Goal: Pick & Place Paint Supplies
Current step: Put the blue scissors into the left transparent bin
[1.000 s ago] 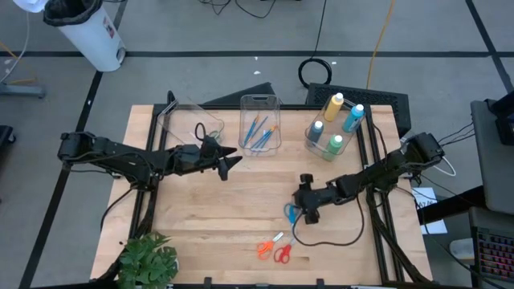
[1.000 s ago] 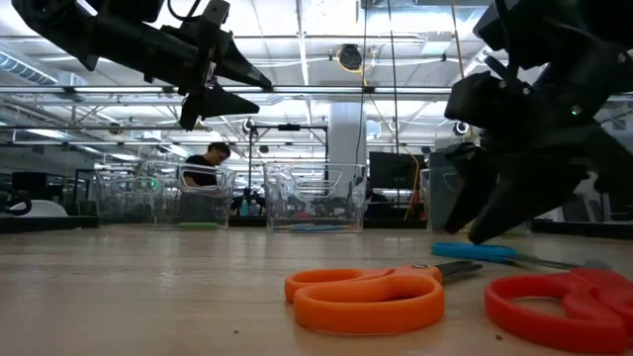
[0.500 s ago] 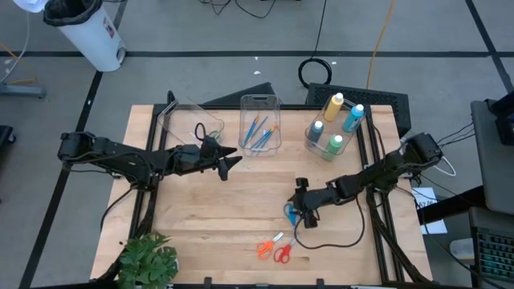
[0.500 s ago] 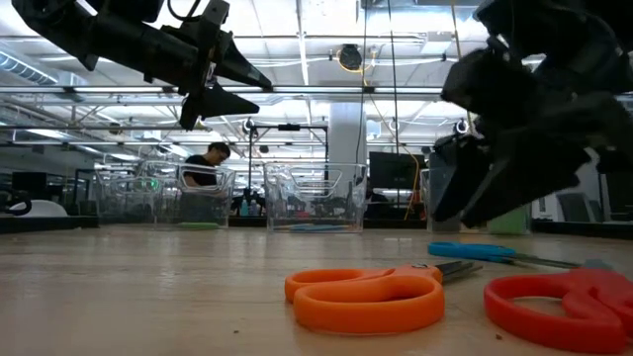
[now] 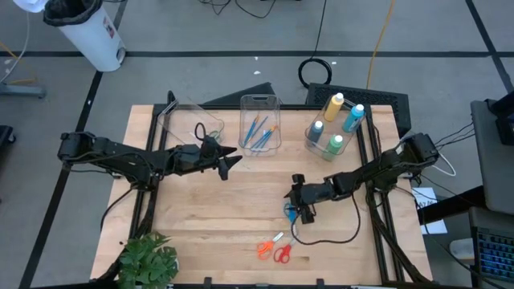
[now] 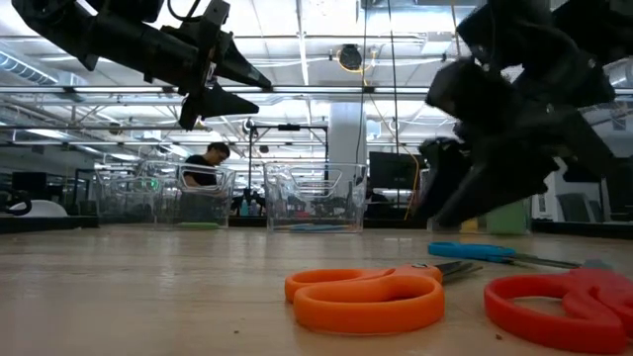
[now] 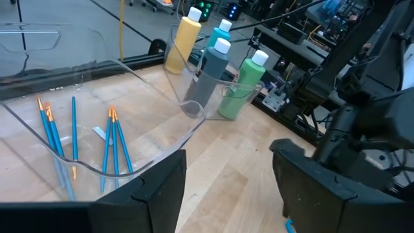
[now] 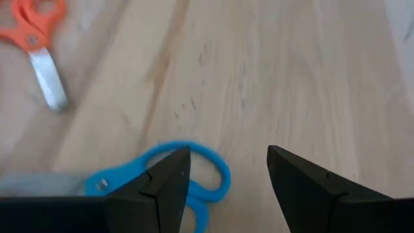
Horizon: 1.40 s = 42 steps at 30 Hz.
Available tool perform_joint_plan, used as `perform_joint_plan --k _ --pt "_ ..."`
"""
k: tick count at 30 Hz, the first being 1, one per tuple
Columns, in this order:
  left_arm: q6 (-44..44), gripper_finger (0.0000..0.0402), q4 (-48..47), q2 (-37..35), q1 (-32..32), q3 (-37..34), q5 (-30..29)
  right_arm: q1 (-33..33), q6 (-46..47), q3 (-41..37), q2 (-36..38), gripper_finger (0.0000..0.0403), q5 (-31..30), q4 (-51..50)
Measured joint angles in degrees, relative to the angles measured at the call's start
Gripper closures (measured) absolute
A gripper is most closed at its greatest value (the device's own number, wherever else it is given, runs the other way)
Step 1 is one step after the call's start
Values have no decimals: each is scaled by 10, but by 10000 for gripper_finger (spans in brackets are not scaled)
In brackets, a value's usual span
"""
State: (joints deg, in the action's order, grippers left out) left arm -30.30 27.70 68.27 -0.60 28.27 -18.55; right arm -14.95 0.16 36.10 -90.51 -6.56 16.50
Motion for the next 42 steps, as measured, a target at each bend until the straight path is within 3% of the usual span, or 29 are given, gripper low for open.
perform_joint_plan --k 5,10,24,29,42 --pt "0 163 0 0 0 0 0 11 8 1 -30 206 6 -11" --pt "0 163 0 0 0 0 0 20 74 3 -32 207 4 -67" --pt "0 163 -1 0 0 0 1 8 256 -1 81 207 7 -273" --pt "0 163 -2 0 0 0 1 -23 262 0 95 207 1 -328" --pt "0 163 -2 0 0 0 3 -61 223 0 89 207 -23 -311"
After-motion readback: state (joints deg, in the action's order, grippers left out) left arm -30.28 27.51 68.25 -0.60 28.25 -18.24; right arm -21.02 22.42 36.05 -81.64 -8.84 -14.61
